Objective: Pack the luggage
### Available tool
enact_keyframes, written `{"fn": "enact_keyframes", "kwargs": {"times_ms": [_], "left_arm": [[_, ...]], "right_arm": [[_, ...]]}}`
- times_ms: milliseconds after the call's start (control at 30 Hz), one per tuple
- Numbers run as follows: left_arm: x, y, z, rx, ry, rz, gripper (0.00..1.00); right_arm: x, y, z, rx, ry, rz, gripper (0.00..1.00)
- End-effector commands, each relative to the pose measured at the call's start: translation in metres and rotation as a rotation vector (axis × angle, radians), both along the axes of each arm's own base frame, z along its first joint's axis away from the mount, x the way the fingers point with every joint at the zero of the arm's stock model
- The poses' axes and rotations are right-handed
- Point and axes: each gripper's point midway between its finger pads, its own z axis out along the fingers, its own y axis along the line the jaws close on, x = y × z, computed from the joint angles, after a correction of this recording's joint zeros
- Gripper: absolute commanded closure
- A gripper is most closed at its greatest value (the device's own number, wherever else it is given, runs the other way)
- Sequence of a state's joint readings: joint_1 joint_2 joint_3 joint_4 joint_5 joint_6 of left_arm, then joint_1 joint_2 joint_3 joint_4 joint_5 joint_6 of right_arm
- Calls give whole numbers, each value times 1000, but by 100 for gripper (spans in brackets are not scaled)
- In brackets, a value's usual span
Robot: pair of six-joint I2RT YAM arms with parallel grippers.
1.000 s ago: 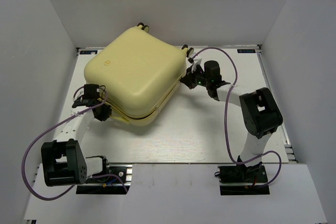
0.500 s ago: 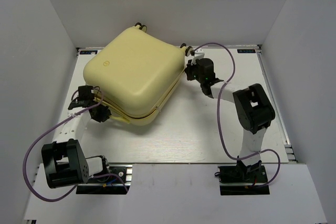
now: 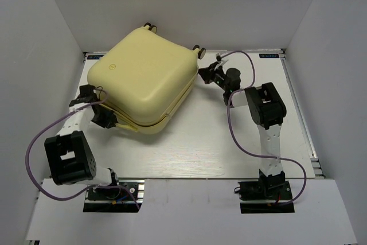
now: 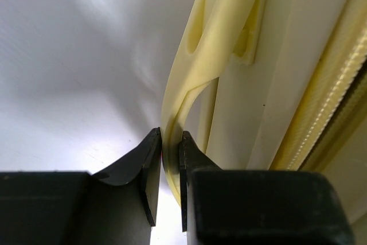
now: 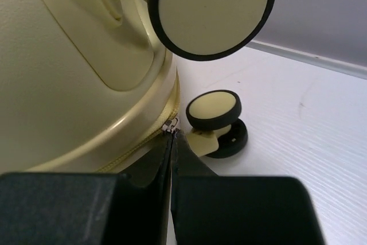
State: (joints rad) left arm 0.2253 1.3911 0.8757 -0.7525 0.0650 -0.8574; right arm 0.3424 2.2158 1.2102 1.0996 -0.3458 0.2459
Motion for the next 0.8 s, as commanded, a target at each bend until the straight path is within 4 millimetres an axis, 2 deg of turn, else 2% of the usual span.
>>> {"fn": "enact_keyframes", "kwargs": {"times_ms": [0,33,100,133,167,200,233,267,300,333,367,433,467,500,533,567,600,633,667,700,767], "left_arm": [[-18,60,-18,217,167,57,100],[2,66,-7,231,133,50,100],[14,68,-8,231,140,-19,100],[36,73,4,234,112,-35,100],[43,69,-2,201,124,-68,100],[58,73,8,221,95,-119,100],[73,76,11,224,79,-136,100],[77,77,2,217,93,-174,100],[92,70,9,207,47,-245,100],[97,66,8,198,33,-311,100],[116,60,9,201,6,-371,100],[121,56,3,243,17,-505,100],[134,41,7,253,-12,-581,100],[139,35,6,254,-29,-637,100],[142,17,1,220,-51,-757,100],[157,7,9,219,-88,-808,100],[159,2,3,210,-91,-866,100],[168,-14,11,198,-140,-945,100],[172,-32,8,147,-170,-996,100],[179,-35,11,173,-200,-1061,100],[185,-58,11,192,-223,-1172,100]], "right_arm": [[12,-17,65,189,-184,36,100],[8,-15,75,184,-203,44,100],[2,-15,56,110,-171,32,100],[0,-17,69,98,-196,28,100],[-3,-19,66,81,-198,19,100],[-5,-22,57,75,-168,2,100],[-7,-27,56,64,-158,-13,100],[-6,-31,58,58,-150,-33,100],[-7,-33,42,17,-100,-39,100],[-4,-37,43,-6,-109,-71,100],[-4,-37,43,-15,-106,-78,100],[-4,-40,36,-16,-84,-96,100],[-1,-45,37,-12,-84,-130,100],[-3,-48,35,-4,-77,-144,100],[-7,-50,29,3,-59,-157,100],[-5,-58,29,10,-61,-205,100],[-11,-57,27,18,-52,-219,100],[-16,-60,20,14,-37,-236,100],[-17,-68,19,28,-36,-287,100],[-20,-66,18,34,-32,-287,100],[-20,-69,13,50,-17,-312,100]]}}
